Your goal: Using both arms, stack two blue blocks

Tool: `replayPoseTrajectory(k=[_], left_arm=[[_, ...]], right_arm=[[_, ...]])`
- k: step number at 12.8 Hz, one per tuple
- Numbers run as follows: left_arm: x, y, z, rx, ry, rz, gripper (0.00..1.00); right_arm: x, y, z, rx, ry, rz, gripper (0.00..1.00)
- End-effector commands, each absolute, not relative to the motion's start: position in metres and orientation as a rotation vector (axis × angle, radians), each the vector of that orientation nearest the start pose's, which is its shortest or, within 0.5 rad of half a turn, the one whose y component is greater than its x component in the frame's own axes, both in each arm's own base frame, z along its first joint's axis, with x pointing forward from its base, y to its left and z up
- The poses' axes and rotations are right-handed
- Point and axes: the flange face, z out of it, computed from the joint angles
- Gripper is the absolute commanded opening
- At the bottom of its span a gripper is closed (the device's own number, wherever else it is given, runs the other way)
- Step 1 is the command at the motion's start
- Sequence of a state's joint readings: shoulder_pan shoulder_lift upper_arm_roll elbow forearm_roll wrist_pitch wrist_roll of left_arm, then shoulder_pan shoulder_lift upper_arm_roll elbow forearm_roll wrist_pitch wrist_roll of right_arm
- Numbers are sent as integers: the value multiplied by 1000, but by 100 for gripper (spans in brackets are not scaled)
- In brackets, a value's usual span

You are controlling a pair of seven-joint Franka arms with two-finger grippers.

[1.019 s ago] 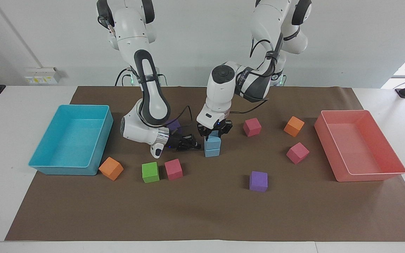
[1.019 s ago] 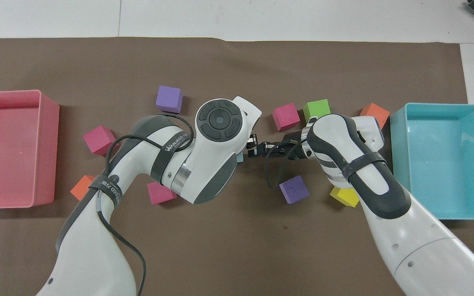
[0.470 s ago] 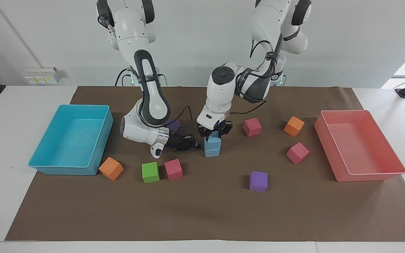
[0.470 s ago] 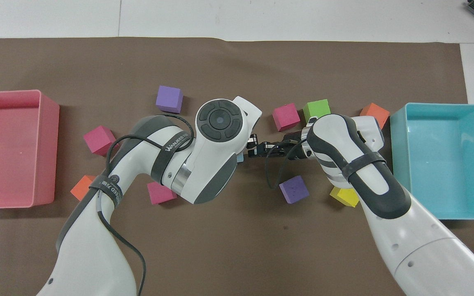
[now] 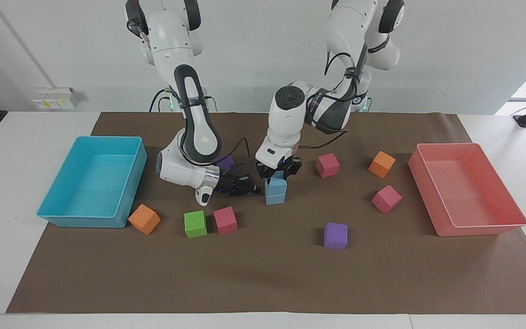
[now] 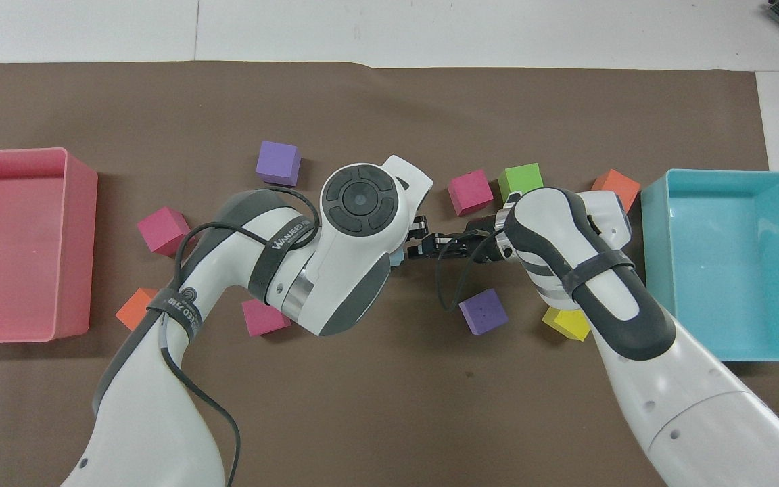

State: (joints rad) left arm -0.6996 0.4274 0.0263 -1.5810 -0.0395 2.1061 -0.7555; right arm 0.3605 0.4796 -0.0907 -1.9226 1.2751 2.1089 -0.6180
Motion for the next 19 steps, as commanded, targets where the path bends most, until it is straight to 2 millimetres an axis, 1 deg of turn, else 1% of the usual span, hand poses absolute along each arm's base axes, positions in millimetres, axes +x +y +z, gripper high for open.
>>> replayPoseTrajectory(k=[1,2,3,4,5,6,7,9,10,11,12,14,15,16,18,19], left_arm=[[534,-423,426,-3234,-156,-132,100],[535,-415,437,-3236,-163,-142,100],[539,-401,448,-3232,-178,-144,100],[546,-379,460,-3224,-175,-134,100],[551,-350,475,-3218,-152,-123,100],[550,-325,484,-3216,-133,-121,100],[544,-301,494,-3220,-103,-132,100],[539,-257,514,-3221,-30,-158,100],[538,-236,523,-3183,23,-176,100],[537,-214,534,-3137,63,-176,100],[535,-191,548,-3128,110,-161,100],[529,-152,574,-3119,174,-153,100],[526,-132,587,-3115,214,-160,100],[525,-112,597,-3111,260,-158,100],[522,-76,623,-3106,273,-153,100],[522,-60,638,-3101,282,-154,100]], right_arm=[[581,211,239,-2185,-2,55,0],[581,211,239,-2185,-2,55,0],[581,211,239,-2185,-2,55,0],[581,211,239,-2185,-2,55,0],[581,211,239,-2185,-2,55,0],[581,211,239,-2186,-1,54,0],[581,210,239,-2192,-9,56,0],[581,210,239,-2195,-13,57,0],[583,211,245,-2194,-16,50,0],[585,210,253,-2202,-19,47,0],[588,208,268,-2225,-24,44,0],[597,198,299,-2305,-39,44,0],[602,193,309,-2353,-55,43,0],[607,182,321,-2396,-73,26,0],[613,161,339,-2523,-105,-12,0],[618,152,356,-2601,-120,-39,0]])
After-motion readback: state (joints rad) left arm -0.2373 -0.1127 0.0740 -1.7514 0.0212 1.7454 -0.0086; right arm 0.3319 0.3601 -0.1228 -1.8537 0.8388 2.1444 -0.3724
